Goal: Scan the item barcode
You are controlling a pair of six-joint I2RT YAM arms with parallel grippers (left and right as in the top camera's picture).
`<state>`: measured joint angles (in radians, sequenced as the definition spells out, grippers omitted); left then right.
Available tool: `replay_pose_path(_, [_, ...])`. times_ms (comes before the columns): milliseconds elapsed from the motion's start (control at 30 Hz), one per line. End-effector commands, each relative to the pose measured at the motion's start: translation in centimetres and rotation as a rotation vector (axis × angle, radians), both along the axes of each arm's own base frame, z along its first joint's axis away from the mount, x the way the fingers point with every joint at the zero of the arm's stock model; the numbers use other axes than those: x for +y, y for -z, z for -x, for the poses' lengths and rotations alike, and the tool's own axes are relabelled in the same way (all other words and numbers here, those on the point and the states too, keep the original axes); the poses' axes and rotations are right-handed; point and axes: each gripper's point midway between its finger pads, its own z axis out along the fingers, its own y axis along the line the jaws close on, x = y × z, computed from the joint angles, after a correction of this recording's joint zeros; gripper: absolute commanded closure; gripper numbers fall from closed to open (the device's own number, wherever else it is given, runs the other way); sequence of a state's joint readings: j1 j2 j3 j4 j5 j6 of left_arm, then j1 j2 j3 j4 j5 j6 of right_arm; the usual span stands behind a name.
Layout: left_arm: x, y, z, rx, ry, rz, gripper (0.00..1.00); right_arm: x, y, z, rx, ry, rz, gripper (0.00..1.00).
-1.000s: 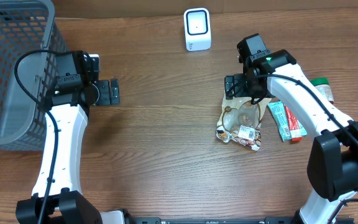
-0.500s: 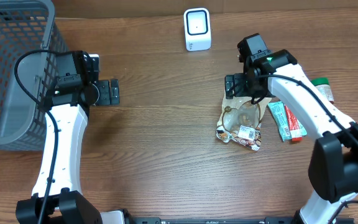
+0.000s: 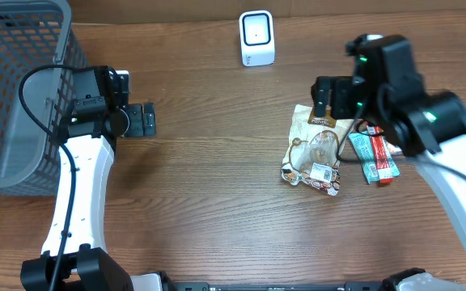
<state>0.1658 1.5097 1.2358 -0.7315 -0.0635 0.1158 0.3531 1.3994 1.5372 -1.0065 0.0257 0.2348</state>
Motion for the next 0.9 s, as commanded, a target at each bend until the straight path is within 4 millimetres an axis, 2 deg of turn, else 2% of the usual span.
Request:
replay_pose_path(0, [0.0, 0.6, 0.1, 0.016, 0.02, -0.002, 0.0, -1.0, -4.4, 1.6, -0.121, 0.006, -0.034, 0.0])
replay_pose_path(100, [0.0, 0.6, 0.1, 0.016, 0.02, -0.002, 0.0, -1.7, -7.6, 3.7, -0.211, 0.006, -0.067, 0.0])
replay_pose_path(200, [0.0, 0.6, 0.1, 0.016, 0.02, -0.002, 0.0, -2.4, -9.8, 5.6, -0.28, 0.007, -0.092, 0.0])
replay_pose_path(467, [0.0, 0.6, 0.1, 0.016, 0.02, -0.002, 0.0, -4.5, -15.2, 11.5, -0.471, 0.007, -0.161, 0.0])
replay_pose_path(600, [0.0, 0.6, 0.1, 0.016, 0.02, -0.002, 0.0, -6.9, -17.4, 14.9, -0.577, 0.063, -0.166, 0.0])
replay_pose_path(733, [0.0, 0.6, 0.1, 0.016, 0.02, -0.002, 0.0, -8.5, -18.1, 18.5, -0.653, 0.067, -0.162, 0.0])
replay_pose_path(867, [0.0, 0.6, 0.1, 0.016, 0.02, -0.002, 0.0, -10.0, -16.9, 20.7, -0.689, 0.106, -0.158, 0.0])
